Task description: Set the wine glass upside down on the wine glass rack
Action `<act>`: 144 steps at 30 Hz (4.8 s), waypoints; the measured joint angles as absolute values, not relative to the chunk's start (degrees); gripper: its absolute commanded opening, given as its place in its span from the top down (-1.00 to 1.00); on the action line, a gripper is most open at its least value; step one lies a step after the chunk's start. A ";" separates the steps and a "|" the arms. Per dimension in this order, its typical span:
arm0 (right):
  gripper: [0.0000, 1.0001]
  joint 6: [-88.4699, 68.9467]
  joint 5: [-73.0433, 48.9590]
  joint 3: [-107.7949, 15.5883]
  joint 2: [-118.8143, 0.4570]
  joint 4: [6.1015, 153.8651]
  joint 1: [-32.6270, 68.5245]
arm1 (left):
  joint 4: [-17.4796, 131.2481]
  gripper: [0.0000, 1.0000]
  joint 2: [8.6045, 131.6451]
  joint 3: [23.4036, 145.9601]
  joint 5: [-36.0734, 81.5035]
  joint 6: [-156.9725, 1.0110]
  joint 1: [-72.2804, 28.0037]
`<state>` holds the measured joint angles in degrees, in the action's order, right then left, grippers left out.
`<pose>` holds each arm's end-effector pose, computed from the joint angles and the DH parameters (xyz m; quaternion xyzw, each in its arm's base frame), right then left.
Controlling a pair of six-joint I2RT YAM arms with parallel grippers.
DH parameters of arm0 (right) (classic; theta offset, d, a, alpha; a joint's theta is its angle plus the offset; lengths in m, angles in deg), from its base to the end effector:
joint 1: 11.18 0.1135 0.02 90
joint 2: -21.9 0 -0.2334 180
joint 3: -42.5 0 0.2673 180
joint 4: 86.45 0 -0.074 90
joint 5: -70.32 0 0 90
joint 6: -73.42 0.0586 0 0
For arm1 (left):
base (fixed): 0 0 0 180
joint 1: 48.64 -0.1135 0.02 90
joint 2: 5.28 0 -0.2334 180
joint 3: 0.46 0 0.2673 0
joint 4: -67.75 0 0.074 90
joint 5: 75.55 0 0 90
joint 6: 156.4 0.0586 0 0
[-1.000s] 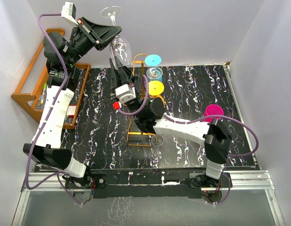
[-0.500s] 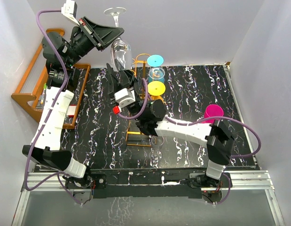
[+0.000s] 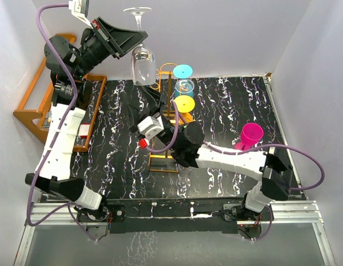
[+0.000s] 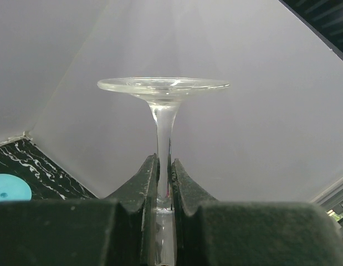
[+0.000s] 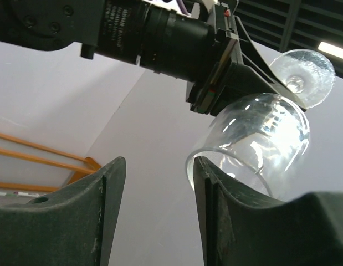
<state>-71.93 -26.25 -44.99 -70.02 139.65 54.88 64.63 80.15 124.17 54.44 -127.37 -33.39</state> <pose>0.1656 0.3565 0.4140 -0.3308 0.2456 0.0617 0.9091 0.2840 -0.1165 0.5851 0.1153 0.5110 -0.6389 0.5634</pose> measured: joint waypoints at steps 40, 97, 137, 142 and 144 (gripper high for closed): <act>-0.16 -59.49 -55.01 -27.29 -28.47 109.05 55.39 | 98.96 1.00 89.46 92.61 76.08 -86.28 -51.69; -0.14 -18.03 -15.98 -32.47 -36.71 81.60 5.53 | 116.47 1.00 107.90 99.86 85.06 -88.66 -41.59; -0.97 -8.50 -23.74 -53.54 -49.89 55.02 3.76 | 117.04 0.24 105.17 90.01 81.59 -84.58 -38.70; -0.73 -2.55 -22.80 -53.08 -52.84 43.54 -3.43 | 110.81 0.19 98.86 84.08 80.47 -79.05 -39.40; -0.63 -1.05 -22.93 -50.56 -52.40 40.48 -4.81 | 106.92 0.15 95.23 82.18 80.06 -75.88 -39.93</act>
